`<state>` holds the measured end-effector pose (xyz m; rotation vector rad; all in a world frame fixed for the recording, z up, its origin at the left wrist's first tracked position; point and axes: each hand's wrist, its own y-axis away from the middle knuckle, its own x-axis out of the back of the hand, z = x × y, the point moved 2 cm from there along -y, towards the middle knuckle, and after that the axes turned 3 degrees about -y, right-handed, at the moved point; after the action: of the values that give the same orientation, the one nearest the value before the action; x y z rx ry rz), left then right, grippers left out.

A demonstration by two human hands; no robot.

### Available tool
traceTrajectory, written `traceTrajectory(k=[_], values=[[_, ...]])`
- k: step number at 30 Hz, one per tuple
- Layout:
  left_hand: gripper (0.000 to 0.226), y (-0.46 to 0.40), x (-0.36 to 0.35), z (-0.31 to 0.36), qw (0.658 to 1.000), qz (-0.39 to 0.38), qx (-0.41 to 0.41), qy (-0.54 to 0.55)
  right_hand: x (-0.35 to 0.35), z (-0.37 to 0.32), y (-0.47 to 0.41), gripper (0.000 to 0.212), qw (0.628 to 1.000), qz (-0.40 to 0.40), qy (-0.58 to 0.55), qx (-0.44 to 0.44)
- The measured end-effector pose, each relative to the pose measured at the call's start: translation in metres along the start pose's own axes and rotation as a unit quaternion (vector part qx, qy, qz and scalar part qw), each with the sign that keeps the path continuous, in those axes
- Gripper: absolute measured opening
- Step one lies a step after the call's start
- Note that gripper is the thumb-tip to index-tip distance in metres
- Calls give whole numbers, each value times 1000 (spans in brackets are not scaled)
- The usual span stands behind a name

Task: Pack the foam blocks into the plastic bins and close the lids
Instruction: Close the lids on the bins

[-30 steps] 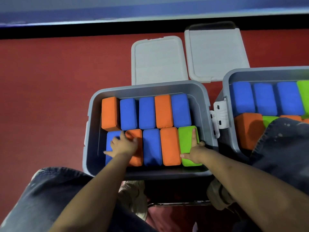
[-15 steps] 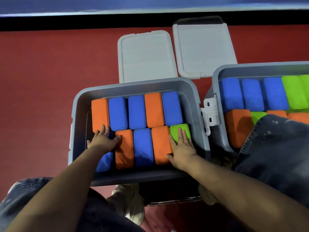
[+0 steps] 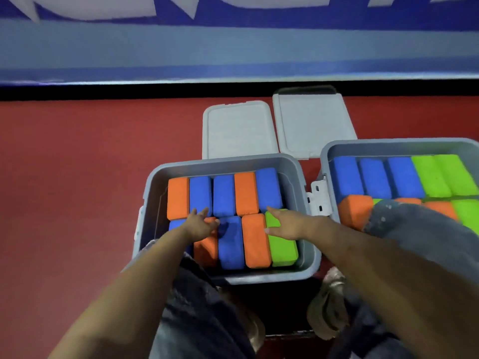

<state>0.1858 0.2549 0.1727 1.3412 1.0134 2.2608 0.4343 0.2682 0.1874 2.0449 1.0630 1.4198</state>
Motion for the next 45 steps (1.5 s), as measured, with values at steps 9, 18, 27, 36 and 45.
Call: traceTrajectory(k=[9,18,27,36,45], values=[[73,57,75,59,988,99,-73,-96,83,-9,86,80,991,134,-18,-8],[71,1,133,91,985,70,-77,-138,147,17,30,70,978,171,-80,-88],[61,-198,184,99,968,63,-22,-242,197,56,-176,36,955,124,-224,-152],[52,-364,122,118,992,28,-69,-98,166,141,-352,46,882,54,-395,-250],[47,-413,90,104,990,75,-69,-100,133,174,-441,81,948,43,-191,-251]])
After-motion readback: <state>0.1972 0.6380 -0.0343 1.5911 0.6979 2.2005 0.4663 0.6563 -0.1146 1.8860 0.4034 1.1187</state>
